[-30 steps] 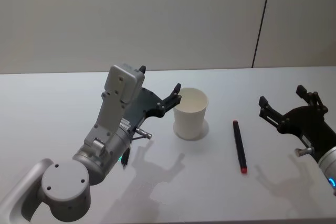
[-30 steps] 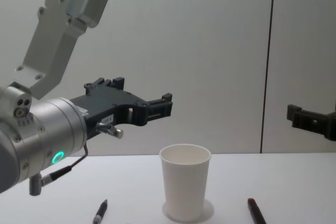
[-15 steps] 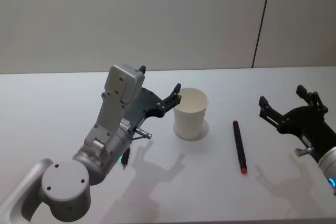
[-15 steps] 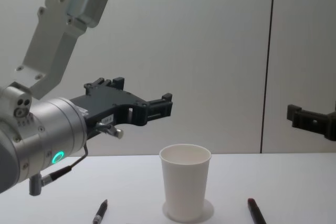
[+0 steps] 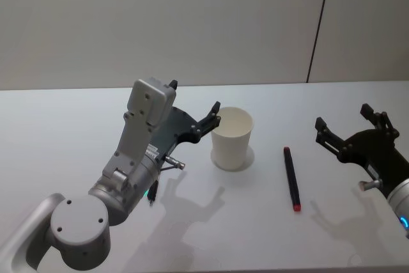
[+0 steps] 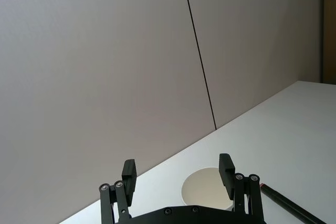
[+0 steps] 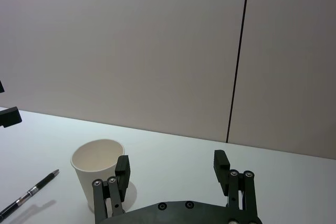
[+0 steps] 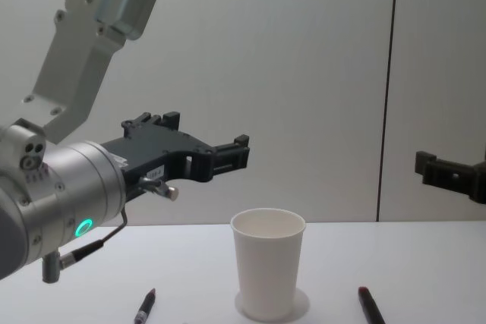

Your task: Place the pen into the pen holder.

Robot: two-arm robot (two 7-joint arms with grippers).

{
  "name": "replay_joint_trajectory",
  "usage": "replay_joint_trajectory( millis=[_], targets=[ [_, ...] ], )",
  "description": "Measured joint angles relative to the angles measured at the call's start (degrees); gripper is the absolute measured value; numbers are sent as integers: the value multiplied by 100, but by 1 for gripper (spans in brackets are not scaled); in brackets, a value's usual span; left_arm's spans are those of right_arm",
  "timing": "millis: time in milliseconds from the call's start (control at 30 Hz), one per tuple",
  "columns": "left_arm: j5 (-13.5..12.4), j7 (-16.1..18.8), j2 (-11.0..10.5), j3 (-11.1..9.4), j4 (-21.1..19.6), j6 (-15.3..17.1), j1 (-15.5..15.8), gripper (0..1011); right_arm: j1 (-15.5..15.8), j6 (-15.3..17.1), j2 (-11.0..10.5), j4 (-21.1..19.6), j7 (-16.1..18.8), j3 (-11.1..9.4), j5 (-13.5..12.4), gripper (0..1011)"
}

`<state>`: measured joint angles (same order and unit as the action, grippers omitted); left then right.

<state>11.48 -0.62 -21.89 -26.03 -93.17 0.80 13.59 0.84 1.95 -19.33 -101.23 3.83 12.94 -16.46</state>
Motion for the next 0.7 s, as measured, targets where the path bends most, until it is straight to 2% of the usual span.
replay_joint_trajectory(
  millis=[367, 600, 700],
  targets=[
    [0, 0, 0, 0, 0, 0, 0, 1002, -9, 48, 22, -5, -21, 4, -1, 1001],
    [0, 0, 0, 0, 0, 0, 0, 1002, -104, 316, 144, 12, -145, 37, -2, 1001],
    [0, 0, 0, 0, 0, 0, 0, 1002, -217, 480, 268, 115, -243, 76, 36, 1001]
  ],
)
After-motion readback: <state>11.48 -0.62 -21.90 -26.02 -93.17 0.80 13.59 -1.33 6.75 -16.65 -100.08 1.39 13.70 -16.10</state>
